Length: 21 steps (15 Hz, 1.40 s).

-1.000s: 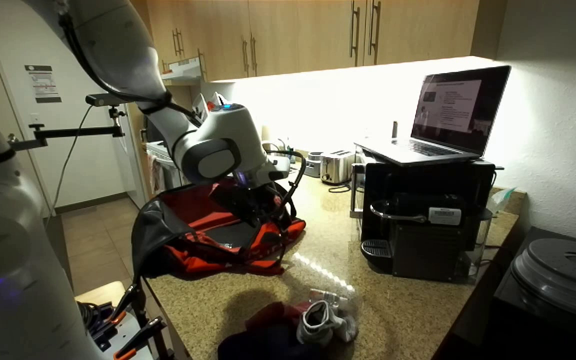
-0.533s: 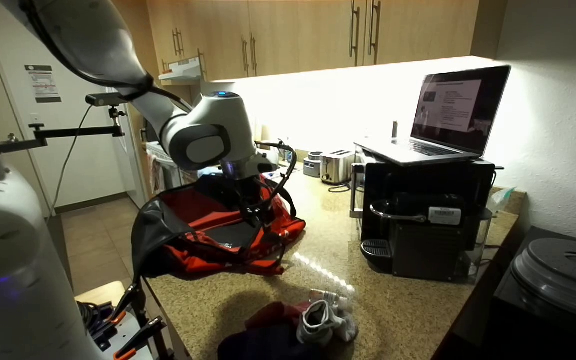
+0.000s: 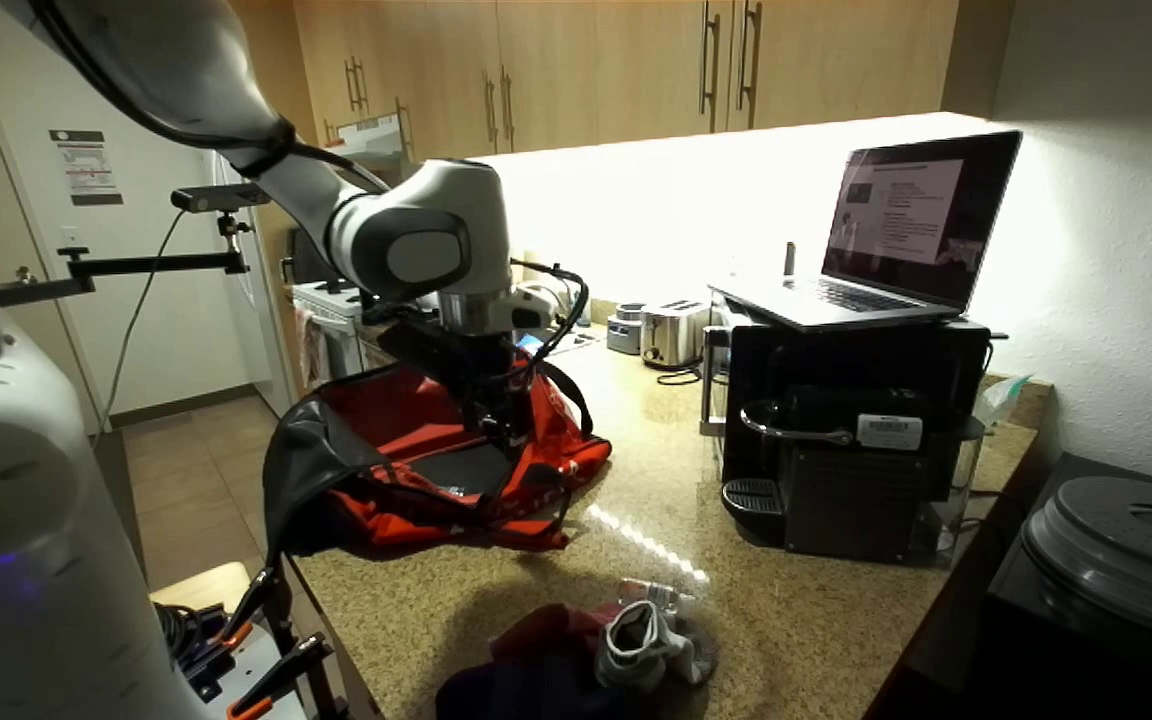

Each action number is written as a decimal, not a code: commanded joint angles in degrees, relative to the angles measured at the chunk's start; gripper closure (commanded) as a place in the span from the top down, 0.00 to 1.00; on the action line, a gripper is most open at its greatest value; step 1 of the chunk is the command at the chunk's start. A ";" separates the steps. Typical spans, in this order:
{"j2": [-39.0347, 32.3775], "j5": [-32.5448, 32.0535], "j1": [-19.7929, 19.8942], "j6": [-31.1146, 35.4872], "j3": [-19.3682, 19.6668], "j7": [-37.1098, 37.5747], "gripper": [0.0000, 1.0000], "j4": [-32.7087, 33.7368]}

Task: Pick up the bottle from the bag and put it on the table

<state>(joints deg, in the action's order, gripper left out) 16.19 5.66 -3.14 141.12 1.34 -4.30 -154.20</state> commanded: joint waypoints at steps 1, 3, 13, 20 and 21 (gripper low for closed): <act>-2.37 -1.64 0.92 -6.47 -1.61 4.51 1.00 6.73; -4.66 -1.95 1.00 -9.43 -2.03 6.49 1.00 11.25; -19.68 -3.40 0.56 -19.03 -2.19 12.15 1.00 29.44; -25.91 -4.03 0.22 -23.35 -1.69 12.97 1.00 36.19; -26.44 -4.08 0.18 -23.80 -1.63 13.11 1.00 36.73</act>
<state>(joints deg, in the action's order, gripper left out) -8.38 3.44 -3.14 120.02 -0.11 6.47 -120.13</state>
